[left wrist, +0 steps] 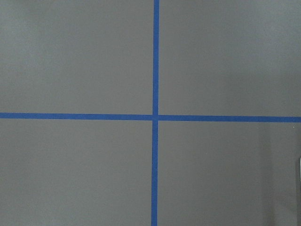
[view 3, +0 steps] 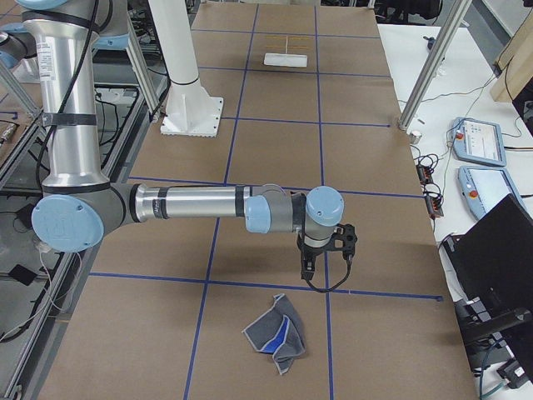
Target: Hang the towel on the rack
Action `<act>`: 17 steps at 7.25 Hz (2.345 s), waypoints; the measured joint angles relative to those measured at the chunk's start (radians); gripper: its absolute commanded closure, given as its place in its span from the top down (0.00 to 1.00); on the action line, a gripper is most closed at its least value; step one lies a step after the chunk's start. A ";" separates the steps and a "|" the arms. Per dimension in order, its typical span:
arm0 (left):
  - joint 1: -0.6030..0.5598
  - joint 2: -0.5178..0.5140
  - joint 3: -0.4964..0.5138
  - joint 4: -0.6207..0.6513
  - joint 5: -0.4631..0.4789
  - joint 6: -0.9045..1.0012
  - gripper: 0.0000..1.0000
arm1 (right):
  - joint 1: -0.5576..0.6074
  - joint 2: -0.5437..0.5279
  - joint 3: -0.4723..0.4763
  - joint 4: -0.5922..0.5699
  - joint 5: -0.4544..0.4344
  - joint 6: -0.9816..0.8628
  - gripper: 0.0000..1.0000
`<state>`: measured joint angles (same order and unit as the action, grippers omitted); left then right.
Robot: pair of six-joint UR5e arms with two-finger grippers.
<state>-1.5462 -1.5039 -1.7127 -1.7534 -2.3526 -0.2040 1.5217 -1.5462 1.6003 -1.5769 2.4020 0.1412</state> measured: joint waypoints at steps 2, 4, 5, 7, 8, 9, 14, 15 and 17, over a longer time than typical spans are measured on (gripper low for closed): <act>0.001 -0.002 -0.001 -0.001 0.002 0.000 0.98 | 0.000 0.000 0.002 0.000 0.000 0.000 1.00; 0.001 0.000 -0.005 0.002 0.023 0.003 0.98 | 0.000 0.000 0.004 0.001 -0.001 -0.001 1.00; 0.002 0.012 -0.008 0.002 0.060 0.008 0.98 | 0.000 0.000 0.004 0.001 -0.002 -0.002 1.00; 0.003 0.026 -0.013 0.003 0.108 0.012 0.98 | 0.000 0.000 0.005 0.001 -0.001 -0.005 1.00; 0.003 0.030 -0.013 0.002 0.108 0.012 0.98 | 0.000 0.001 0.006 0.001 -0.001 -0.006 1.00; 0.002 0.036 -0.017 -0.001 0.089 0.012 0.98 | 0.000 0.002 0.006 0.000 -0.003 -0.007 1.00; 0.000 0.040 -0.063 -0.002 0.008 0.010 0.98 | 0.000 -0.003 0.001 0.000 -0.004 -0.010 1.00; 0.000 0.040 -0.063 -0.002 0.010 0.011 0.98 | 0.000 -0.004 0.000 0.000 -0.004 -0.012 1.00; 0.000 0.036 -0.065 0.004 -0.004 0.008 0.98 | 0.000 -0.003 -0.004 0.002 -0.048 -0.026 1.00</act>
<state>-1.5465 -1.4683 -1.7775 -1.7497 -2.3566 -0.1956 1.5217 -1.5490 1.5964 -1.5750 2.3544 0.1155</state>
